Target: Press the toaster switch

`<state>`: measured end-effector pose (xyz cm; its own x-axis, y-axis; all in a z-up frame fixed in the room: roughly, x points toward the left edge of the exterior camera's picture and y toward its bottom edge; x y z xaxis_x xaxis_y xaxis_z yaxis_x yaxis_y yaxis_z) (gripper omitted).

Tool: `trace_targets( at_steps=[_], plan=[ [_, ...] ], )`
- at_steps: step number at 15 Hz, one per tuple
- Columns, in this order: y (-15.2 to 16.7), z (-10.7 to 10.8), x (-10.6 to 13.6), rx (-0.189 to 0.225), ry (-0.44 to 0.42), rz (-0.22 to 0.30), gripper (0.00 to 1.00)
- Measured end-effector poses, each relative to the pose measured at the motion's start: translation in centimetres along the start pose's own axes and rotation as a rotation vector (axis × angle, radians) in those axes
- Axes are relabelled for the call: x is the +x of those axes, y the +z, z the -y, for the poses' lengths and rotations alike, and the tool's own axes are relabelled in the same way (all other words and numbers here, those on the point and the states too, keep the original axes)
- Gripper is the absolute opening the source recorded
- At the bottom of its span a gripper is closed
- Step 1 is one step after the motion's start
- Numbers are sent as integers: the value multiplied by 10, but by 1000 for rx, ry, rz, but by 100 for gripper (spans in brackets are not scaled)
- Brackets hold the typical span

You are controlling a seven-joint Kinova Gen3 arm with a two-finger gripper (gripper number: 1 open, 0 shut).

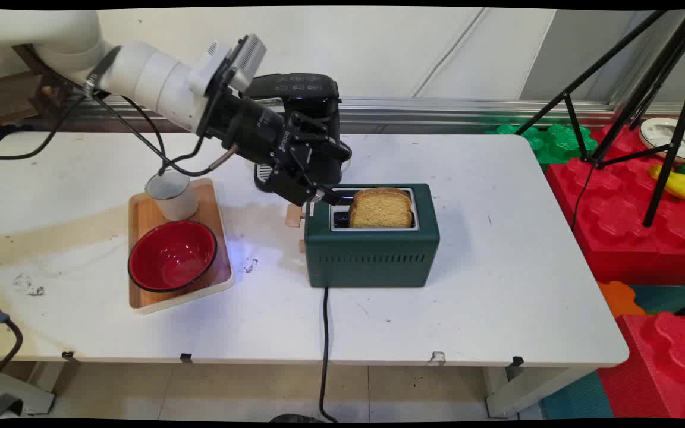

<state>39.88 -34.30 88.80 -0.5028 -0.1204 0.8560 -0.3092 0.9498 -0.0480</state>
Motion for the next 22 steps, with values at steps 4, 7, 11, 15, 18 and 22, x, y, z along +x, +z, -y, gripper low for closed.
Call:
trace_targets(
  at_steps=[4,7,11,15,18,22],
  plan=[
    [-16,-5,1,6,6,-1,100],
    [-30,-9,0,9,16,7,100],
    [-48,-15,-6,8,27,25,100],
    [-67,-22,-15,4,36,48,100],
    [-76,-25,-23,6,36,60,100],
    [-84,-27,-37,17,32,74,100]
  ],
)
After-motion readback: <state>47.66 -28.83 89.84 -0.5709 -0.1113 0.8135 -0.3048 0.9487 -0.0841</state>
